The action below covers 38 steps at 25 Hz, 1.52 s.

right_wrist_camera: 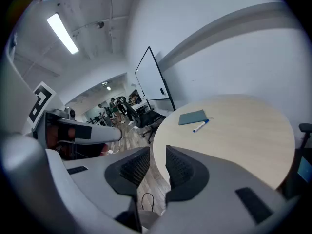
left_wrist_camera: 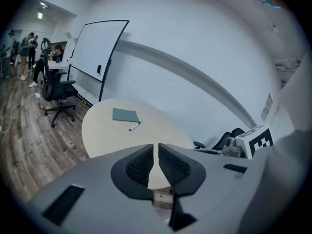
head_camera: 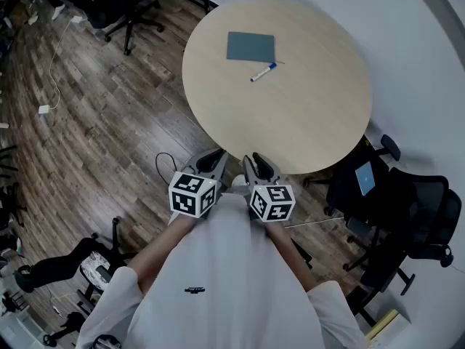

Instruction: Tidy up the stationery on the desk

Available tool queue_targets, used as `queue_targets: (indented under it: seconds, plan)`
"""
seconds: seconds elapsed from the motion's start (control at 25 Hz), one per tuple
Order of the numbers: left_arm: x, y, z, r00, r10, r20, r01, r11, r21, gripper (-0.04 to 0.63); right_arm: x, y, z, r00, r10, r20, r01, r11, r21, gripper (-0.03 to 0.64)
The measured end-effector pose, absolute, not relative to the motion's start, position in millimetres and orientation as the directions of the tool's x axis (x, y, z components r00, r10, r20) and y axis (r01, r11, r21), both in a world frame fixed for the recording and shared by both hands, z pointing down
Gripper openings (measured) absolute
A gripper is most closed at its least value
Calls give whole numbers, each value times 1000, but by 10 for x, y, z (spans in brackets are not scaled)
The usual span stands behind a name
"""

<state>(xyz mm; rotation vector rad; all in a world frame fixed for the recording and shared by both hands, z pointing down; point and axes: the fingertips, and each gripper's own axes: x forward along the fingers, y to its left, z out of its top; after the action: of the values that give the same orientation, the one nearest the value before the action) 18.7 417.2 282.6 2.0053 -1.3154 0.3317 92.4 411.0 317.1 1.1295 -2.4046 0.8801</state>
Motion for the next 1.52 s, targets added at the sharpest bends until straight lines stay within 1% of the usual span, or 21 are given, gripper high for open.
queue_targets:
  seconds: [0.12, 0.24, 0.48, 0.6, 0.72, 0.92, 1.2, 1.36, 1.52]
  plan:
    - [403, 4128, 2916, 446, -685, 577, -885, -240, 399, 46, 1190, 4073, 3263, -621, -580, 527, -784, 463, -413, 121]
    - [527, 4174, 3023, 430, -677, 597, -891, -212, 401, 46, 1392, 4037, 3348, -631, -581, 513, -775, 441, -453, 122]
    - [488, 4415, 3158, 340, -670, 660, -925, -111, 365, 46, 1663, 4033, 3510, -671, -571, 472, -727, 384, -569, 122]
    - [471, 4564, 3173, 316, -666, 676, -931, -80, 356, 46, 1723, 3995, 3461, -680, -577, 452, -717, 396, -574, 123]
    - [482, 4599, 3204, 299, -672, 678, -934, -61, 352, 46, 1784, 3926, 3438, -672, -603, 429, -714, 377, -590, 123]
    - [506, 4492, 3188, 300, -691, 658, -927, -49, 371, 46, 1833, 3794, 3441, -665, -605, 438, -723, 376, -580, 123]
    - [497, 4077, 3172, 361, -683, 634, -913, -120, 390, 46, 1894, 3582, 3453, -616, -636, 465, -761, 327, -560, 122]
    - [233, 3707, 3178, 403, -675, 618, -899, -166, 404, 46, 1617, 3330, 3453, -588, -652, 479, -781, 305, -545, 122]
    - [-137, 3231, 3137, 454, -660, 599, -878, -219, 425, 46, 1181, 3014, 3410, -557, -669, 491, -797, 265, -543, 123]
